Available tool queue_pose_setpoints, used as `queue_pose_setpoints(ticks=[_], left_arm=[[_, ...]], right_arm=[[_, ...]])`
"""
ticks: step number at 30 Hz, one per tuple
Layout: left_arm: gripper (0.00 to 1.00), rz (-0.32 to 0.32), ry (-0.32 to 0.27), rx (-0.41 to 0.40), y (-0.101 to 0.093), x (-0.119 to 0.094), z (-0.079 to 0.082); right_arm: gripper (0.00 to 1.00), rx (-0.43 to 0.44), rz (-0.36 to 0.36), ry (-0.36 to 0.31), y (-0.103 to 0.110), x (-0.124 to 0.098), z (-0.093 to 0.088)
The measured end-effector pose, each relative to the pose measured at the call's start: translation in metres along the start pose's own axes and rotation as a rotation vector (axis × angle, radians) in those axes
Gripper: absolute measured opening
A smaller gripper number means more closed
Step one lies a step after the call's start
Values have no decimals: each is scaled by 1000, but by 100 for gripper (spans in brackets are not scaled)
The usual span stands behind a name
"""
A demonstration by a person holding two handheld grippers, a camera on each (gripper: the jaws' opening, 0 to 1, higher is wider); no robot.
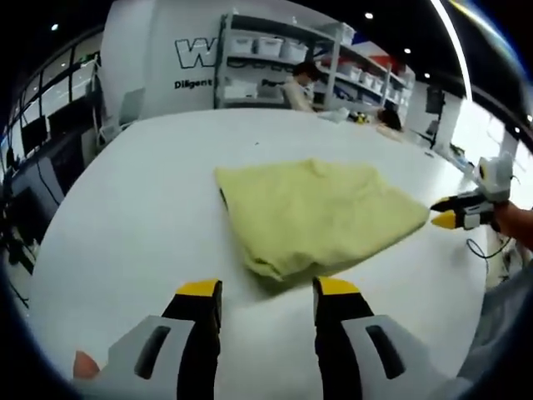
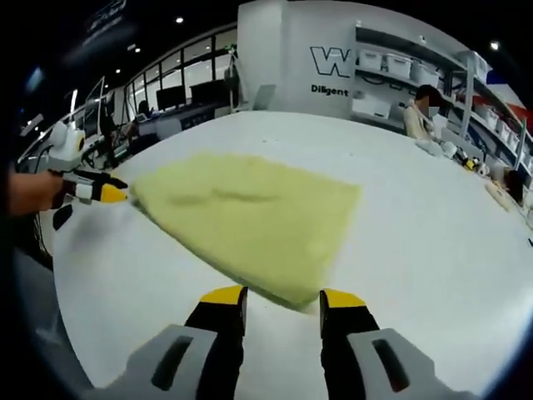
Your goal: Fold the garment on the visible template until the final outline fits inside the template.
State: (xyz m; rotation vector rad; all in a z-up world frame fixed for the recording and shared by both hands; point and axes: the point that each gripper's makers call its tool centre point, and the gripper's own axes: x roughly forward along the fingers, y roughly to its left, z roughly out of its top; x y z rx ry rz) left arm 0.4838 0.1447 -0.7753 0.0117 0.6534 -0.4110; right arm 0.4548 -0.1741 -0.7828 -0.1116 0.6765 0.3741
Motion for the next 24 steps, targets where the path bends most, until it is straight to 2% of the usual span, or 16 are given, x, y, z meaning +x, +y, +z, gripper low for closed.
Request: queue_pose_setpoints(ticks=[5, 10, 19, 24], left_arm=[[32, -9, 4, -1, -1, 2, -2], [29, -10, -4, -10, 0, 4, 0], [24, -19, 7, -15, 3, 7, -5], [20, -16, -2, -17, 5, 10, -2]], right_arm=[[23, 28, -9, 3, -9, 1, -3], [13, 5, -11, 30, -12, 2, -10], [10, -31, 3, 24, -13, 8, -7], [3, -61, 24, 29, -8, 12, -7]])
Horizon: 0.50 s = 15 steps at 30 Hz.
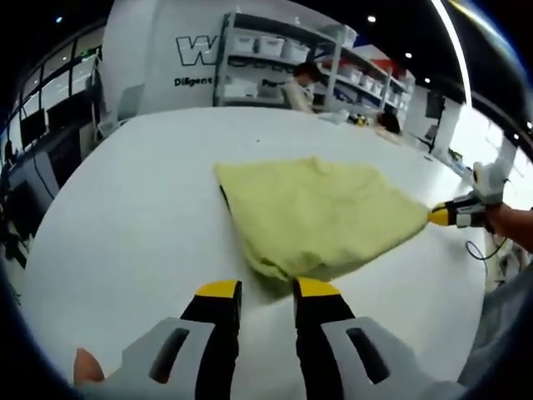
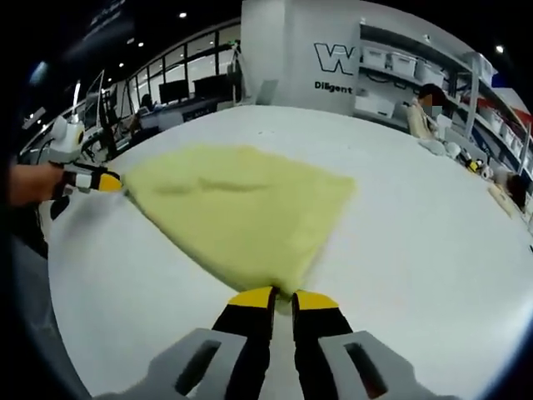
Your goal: Fold the garment on the visible template until the final outline fits inside the template.
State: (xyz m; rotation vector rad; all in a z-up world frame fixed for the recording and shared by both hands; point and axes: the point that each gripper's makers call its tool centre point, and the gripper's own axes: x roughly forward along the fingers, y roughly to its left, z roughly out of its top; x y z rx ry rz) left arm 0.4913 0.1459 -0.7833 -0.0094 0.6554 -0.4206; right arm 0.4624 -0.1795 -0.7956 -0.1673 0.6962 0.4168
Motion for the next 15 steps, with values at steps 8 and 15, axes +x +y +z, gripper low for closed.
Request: queue_pose_setpoints(ticks=[8, 15], left_arm=[[10, -50, -30, 6, -9, 3, 6], [0, -61, -33, 44, -14, 4, 12]], right_arm=[[1, -17, 2, 3, 0, 1, 0], [1, -25, 1, 10, -1, 1, 1]])
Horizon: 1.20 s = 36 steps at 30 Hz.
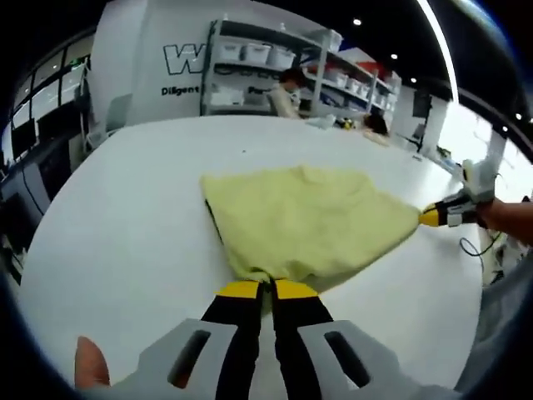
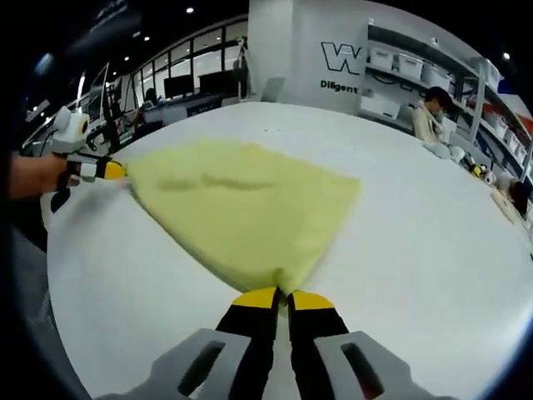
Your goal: Fold the garment on the visible template until the final outline fits inside the template.
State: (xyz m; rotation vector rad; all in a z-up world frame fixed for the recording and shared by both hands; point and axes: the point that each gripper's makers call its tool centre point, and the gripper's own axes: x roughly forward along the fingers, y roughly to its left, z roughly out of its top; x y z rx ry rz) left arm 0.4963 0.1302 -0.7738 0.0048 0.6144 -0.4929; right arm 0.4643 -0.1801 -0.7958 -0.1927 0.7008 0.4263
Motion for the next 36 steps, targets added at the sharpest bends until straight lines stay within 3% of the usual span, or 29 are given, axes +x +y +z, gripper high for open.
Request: queue_pose_setpoints(ticks=[11, 14, 19, 27, 32, 34, 36], left_arm=[[0, -2, 38, 12, 11, -16, -11], [0, -4, 106, 70, 10, -17, -25], [0, -23, 150, 88, 0, -18, -44], [0, -5, 141, 76, 5, -22, -44], [0, -18, 145, 59, 2, -25, -47], [9, -4, 139, 37, 6, -27, -46], [17, -20, 96, -12, 4, -28, -38]], right_arm=[[0, -6, -52, 17, -12, -5, -2], [0, -17, -100, 40, -20, -7, -6], [0, -16, -117, 70, -25, -7, -14], [0, -8, -131, 89, -26, -6, -16], [0, 8, -103, 85, -23, -6, -16], [1, 21, -107, 81, -25, -7, -16], [1, 34, -101, 77, -23, -8, -15]])
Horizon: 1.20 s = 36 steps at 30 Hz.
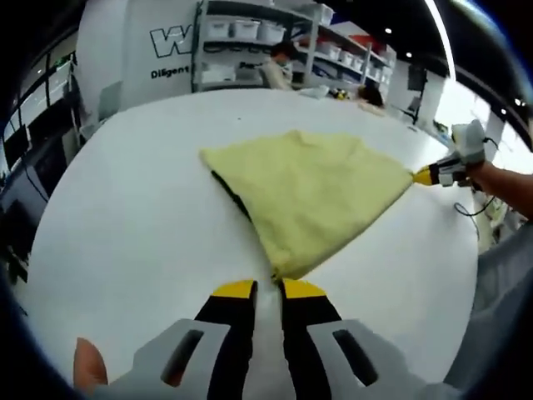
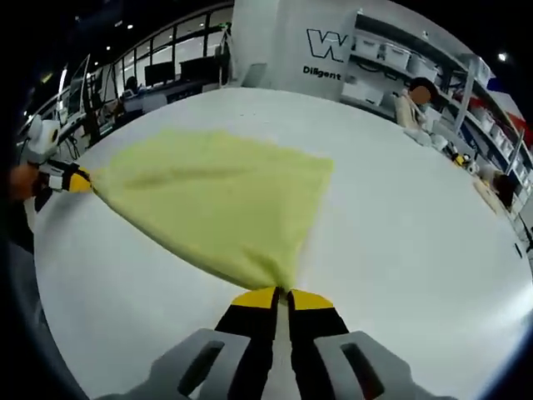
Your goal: Fold the garment on the visible template until the final outline fits inside the template.
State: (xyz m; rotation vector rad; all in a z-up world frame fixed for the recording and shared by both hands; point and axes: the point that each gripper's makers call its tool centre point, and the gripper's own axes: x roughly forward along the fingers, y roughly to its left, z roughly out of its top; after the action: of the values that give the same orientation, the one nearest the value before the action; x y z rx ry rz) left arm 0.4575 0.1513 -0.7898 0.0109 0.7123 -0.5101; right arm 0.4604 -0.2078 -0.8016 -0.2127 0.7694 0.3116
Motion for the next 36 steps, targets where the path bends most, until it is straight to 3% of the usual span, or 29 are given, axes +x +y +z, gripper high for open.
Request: queue_pose_setpoints(ticks=[4, 6, 12, 17, 23, 29, 33, 36], left_arm=[[26, -40, -85, -70, -8, -2, 19], [24, -66, -99, -142, -11, 1, 23], [22, -24, -48, -201, -6, 15, 14], [17, -25, -24, -182, -13, 22, 11], [14, -21, -11, -188, -13, 24, 13], [5, -10, 1, -163, -13, 27, 10], [1, 31, 20, -79, -10, 27, 9], [0, 63, 57, 29, -12, 27, 7]], right_arm=[[4, 22, 2, -2, -1, -2, 0], [4, 28, -4, -5, -3, -4, 0], [6, 88, -16, -43, -16, -13, 6], [9, 164, 26, -101, -14, -12, 19], [11, 158, 51, -55, -4, 3, 15], [2, 107, 57, -4, 5, 9, 3], [0, 71, 42, -8, 3, 9, 6], [0, -4, 34, 23, 7, 8, 5]])
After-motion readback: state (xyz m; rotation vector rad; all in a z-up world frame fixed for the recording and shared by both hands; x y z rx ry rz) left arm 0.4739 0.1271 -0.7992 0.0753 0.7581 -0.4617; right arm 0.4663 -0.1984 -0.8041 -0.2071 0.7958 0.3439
